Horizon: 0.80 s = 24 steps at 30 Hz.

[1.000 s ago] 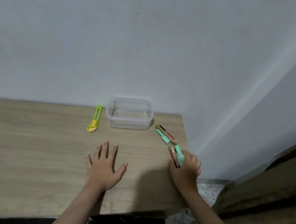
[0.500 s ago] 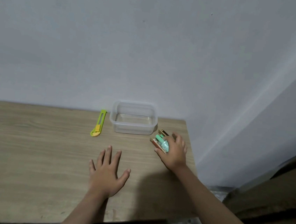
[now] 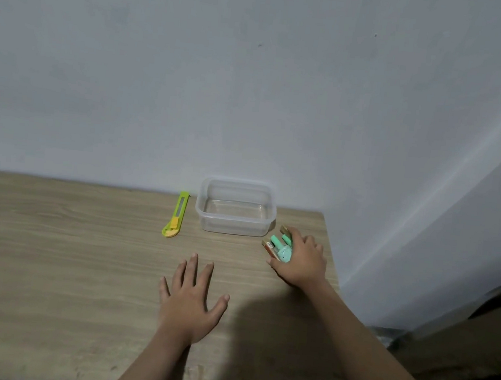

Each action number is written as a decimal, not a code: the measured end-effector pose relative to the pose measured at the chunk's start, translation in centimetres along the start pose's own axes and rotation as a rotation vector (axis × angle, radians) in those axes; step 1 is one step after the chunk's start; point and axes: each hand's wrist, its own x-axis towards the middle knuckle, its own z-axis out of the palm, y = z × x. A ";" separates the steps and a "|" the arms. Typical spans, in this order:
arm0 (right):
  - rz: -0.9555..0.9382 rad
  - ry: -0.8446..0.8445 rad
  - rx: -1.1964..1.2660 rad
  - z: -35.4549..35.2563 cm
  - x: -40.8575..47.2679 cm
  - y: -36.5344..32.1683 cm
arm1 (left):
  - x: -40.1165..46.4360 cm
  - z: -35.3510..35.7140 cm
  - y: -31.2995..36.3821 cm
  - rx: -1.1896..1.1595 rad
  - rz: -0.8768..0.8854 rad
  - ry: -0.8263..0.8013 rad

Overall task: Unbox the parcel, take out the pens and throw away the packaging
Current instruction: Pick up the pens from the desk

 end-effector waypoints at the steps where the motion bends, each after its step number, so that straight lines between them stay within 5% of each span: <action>1: 0.001 0.014 0.000 0.1 -0.2 0.0 | 0.0 0.0 0.0 0.004 -0.001 -0.001; 7: 0.032 0.132 0.237 -0.3 -1.6 -0.2 | -0.1 -0.2 0.1 0.019 -0.003 -0.014; 13: -0.194 0.182 0.375 -4.8 -1.7 -2.9 | -0.1 -0.3 0.1 0.021 -0.007 -0.020; 19: -0.422 -0.018 0.455 -6.6 2.3 -8.2 | -0.1 -0.3 0.3 0.035 -0.011 -0.037; 24: -0.432 -0.227 0.355 -4.7 7.6 -11.3 | -0.1 -0.1 0.1 0.034 -0.009 -0.028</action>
